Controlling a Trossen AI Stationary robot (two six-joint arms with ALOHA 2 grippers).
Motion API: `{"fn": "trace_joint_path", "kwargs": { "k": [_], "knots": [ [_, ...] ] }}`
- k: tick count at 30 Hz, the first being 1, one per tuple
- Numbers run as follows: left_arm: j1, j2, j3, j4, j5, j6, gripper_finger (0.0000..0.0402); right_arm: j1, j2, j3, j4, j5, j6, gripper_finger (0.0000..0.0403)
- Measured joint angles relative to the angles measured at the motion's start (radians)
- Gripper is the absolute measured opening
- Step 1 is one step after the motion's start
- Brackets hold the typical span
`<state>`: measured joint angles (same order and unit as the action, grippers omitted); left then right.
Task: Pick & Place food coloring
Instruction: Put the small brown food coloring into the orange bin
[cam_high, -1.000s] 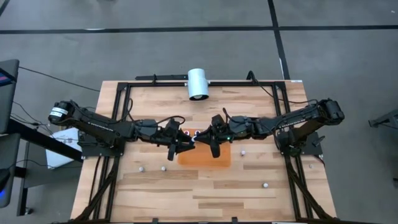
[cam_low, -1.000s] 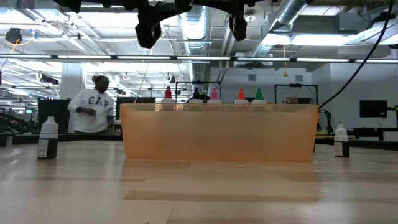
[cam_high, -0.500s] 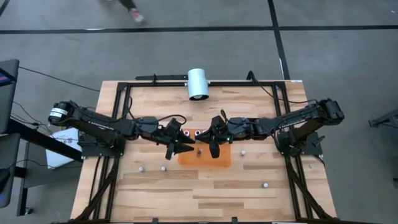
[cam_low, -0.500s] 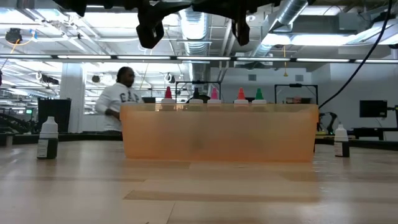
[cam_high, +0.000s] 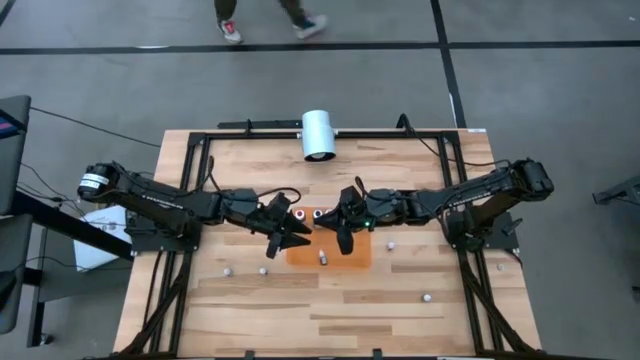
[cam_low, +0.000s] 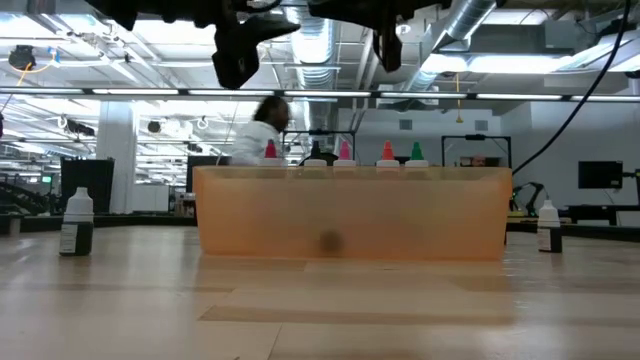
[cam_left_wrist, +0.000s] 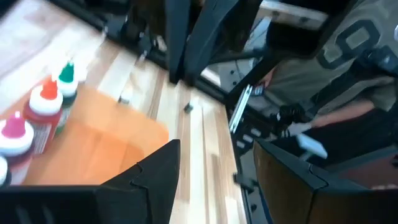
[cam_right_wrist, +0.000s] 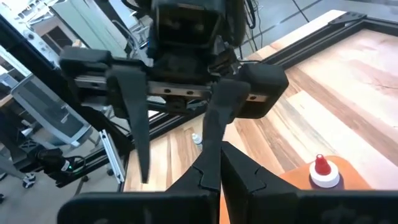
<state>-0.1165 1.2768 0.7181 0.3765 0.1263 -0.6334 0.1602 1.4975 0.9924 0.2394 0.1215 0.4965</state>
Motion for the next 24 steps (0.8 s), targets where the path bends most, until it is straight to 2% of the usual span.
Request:
{"fn": "trace_joint_path", "kwargs": {
  "k": [12,24],
  "knots": [
    [-0.058,0.0,-0.001,-0.246,0.021,-0.017,0.0195,0.06,-0.001,0.001,-0.045,0.027,0.001,0.0],
    [-0.169,0.0,-0.001,-0.471,-0.132,-0.085,0.0195,0.169,-0.002,0.001,-0.116,0.158,0.049,0.0]
  ]
}}
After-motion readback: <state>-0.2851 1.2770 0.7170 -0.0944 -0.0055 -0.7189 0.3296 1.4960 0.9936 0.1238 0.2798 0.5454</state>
